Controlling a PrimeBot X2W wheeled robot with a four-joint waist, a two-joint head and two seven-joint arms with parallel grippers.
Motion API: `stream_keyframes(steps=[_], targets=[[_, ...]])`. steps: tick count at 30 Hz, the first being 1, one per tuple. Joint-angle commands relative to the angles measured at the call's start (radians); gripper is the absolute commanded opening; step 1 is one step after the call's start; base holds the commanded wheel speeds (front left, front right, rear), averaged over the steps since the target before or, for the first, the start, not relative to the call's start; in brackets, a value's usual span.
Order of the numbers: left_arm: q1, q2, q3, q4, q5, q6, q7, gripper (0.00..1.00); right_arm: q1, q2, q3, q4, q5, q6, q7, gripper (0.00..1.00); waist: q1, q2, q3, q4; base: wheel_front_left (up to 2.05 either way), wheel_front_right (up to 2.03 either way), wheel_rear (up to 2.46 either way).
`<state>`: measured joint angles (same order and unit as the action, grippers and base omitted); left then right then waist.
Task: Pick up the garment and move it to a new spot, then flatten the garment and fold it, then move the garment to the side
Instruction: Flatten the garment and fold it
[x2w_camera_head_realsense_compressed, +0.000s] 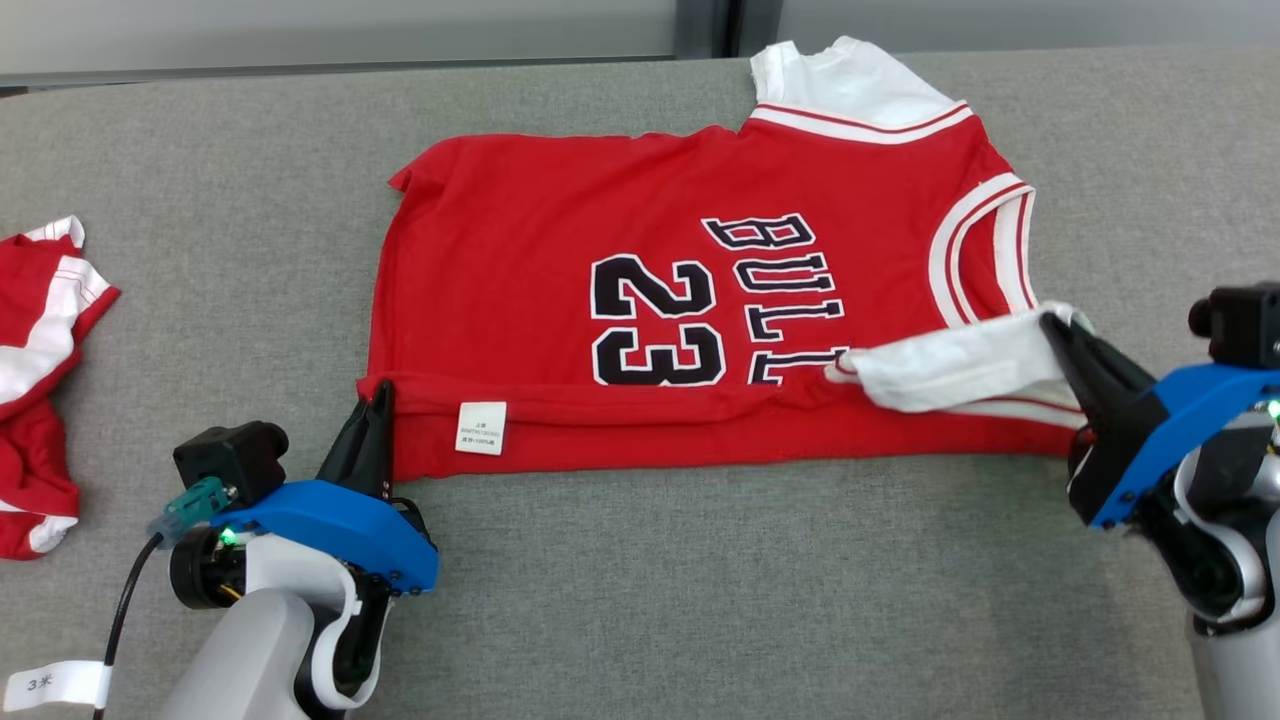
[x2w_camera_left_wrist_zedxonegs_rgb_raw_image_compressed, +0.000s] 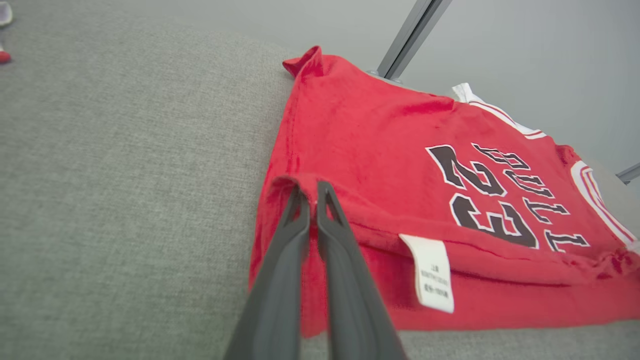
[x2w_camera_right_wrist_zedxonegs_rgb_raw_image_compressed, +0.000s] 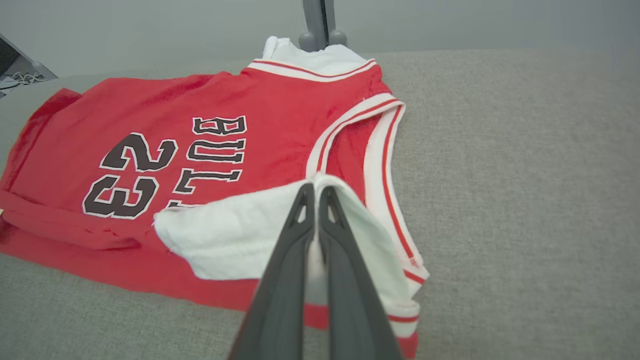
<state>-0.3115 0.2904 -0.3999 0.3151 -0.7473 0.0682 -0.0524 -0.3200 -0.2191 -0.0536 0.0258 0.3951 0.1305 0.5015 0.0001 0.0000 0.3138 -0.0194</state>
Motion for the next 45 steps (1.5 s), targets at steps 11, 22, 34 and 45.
stream_keyframes(steps=[11,22,34,45], targets=[[-0.051,-0.027,-0.018,0.057,0.009,-0.022,-0.030,1.00,-0.114,-0.037,0.049,0.072,0.003,0.001,-0.072,1.00,-0.0001,0.0000,0.008,0.037,0.00,0.00,0.00],[0.015,-0.027,-0.037,0.093,0.020,-0.011,-0.072,1.00,-0.016,-0.049,0.007,0.100,0.007,0.000,-0.185,1.00,-0.0001,0.0000,-0.055,0.043,0.00,0.00,0.00],[0.008,-0.017,-0.068,0.146,0.065,0.040,-0.061,1.00,0.077,0.070,-0.099,0.111,-0.175,0.001,-0.136,1.00,-0.0001,0.0000,-0.037,0.012,0.00,0.00,0.00],[-0.029,-0.037,-0.076,0.197,0.062,0.052,-0.053,1.00,-0.029,0.135,-0.196,0.282,-0.345,0.000,-0.170,1.00,-0.0001,0.0000,0.016,0.011,0.00,0.00,0.00]])
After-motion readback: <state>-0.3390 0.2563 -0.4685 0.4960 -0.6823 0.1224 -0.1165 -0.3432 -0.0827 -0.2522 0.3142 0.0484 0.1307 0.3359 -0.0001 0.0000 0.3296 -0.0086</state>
